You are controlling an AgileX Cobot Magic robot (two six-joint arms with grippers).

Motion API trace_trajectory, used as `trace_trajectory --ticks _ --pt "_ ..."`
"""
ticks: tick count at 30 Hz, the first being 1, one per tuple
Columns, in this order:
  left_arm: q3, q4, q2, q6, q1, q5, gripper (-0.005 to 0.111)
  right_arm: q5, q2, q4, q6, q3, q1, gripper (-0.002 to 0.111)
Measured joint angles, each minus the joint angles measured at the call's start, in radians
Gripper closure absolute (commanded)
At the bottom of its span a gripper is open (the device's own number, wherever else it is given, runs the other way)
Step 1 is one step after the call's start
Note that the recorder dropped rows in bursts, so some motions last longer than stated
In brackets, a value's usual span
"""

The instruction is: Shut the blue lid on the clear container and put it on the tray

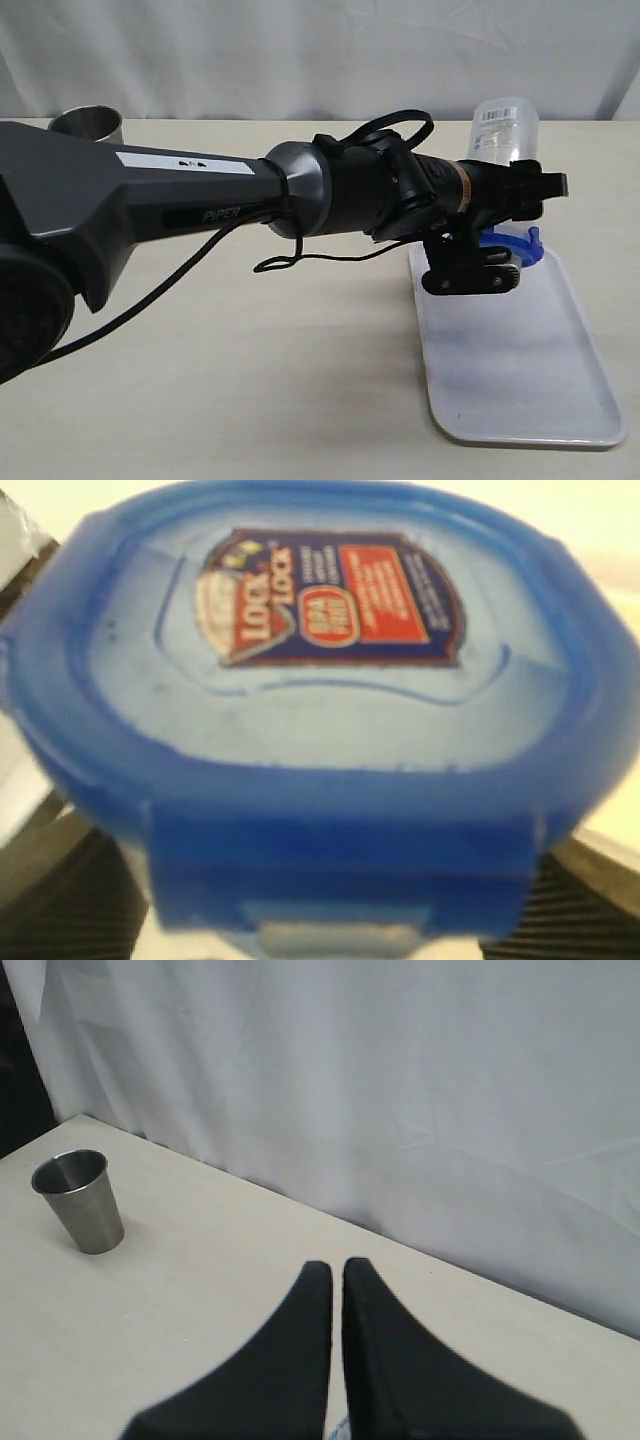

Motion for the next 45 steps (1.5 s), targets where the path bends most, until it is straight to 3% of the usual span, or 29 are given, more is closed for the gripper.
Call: trace_trajectory --ticks 7,17,22,30,36,45 --pt "0.0 -0.24 0.0 -0.265 0.0 0.058 0.107 0.009 0.0 -0.007 0.0 0.0 0.0 0.104" --pt "0.0 -1.093 0.002 -0.329 0.0 0.131 0.107 0.018 0.0 -0.007 0.0 0.0 0.0 0.104" --pt "0.0 -1.427 0.002 -0.331 0.04 0.326 0.107 0.019 0.0 -0.007 0.0 0.0 0.0 0.104" --pt "0.0 -1.875 0.002 -0.192 0.2 0.716 0.107 0.024 0.0 -0.008 0.0 0.0 0.0 0.104" --pt "-0.004 -2.034 0.032 -0.134 0.265 0.798 0.107 0.026 0.0 -0.008 0.002 0.0 0.0 0.104" --pt "-0.004 -2.042 0.146 -0.025 0.267 0.849 0.107 0.026 0.011 -0.008 0.004 0.004 0.0 0.104"
